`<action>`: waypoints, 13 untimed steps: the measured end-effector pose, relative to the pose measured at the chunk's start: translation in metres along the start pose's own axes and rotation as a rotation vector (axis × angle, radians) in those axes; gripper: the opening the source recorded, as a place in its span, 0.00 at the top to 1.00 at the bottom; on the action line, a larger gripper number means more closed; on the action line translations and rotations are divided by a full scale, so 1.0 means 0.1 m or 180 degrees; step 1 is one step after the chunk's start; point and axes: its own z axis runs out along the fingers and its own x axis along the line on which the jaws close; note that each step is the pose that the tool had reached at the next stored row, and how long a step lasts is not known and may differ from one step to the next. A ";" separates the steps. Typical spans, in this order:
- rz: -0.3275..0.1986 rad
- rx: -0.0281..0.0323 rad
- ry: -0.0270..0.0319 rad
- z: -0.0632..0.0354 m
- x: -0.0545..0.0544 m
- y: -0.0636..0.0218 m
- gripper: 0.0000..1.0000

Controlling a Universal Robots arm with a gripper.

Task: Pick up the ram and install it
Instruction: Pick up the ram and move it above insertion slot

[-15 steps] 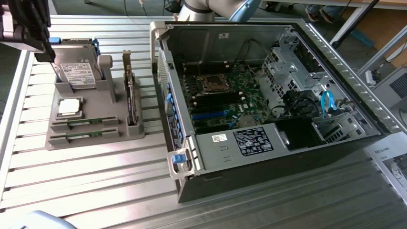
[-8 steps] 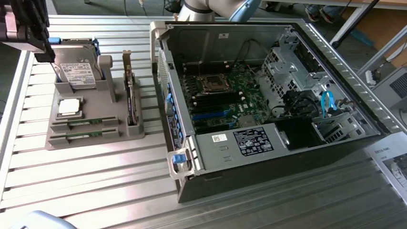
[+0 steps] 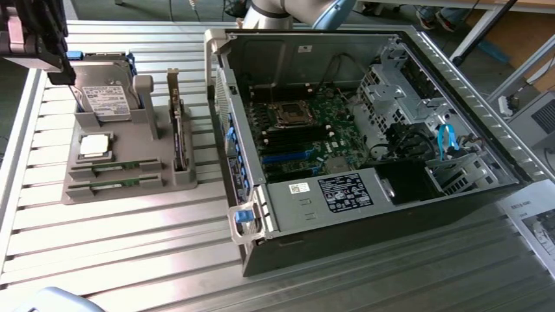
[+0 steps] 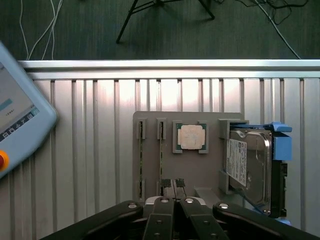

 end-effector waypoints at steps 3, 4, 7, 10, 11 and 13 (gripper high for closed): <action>-0.0001 0.0000 0.0000 -0.002 0.00 -0.056 0.90; -0.0001 0.0000 0.0000 -0.003 0.00 -0.074 0.90; -0.0002 0.0000 0.0000 -0.004 0.00 -0.103 0.90; -0.0002 0.0000 0.0000 -0.004 0.00 -0.103 0.90; -0.0002 0.0000 0.0000 -0.004 0.00 -0.103 0.90; -0.0002 0.0000 0.0000 -0.004 0.00 -0.103 0.90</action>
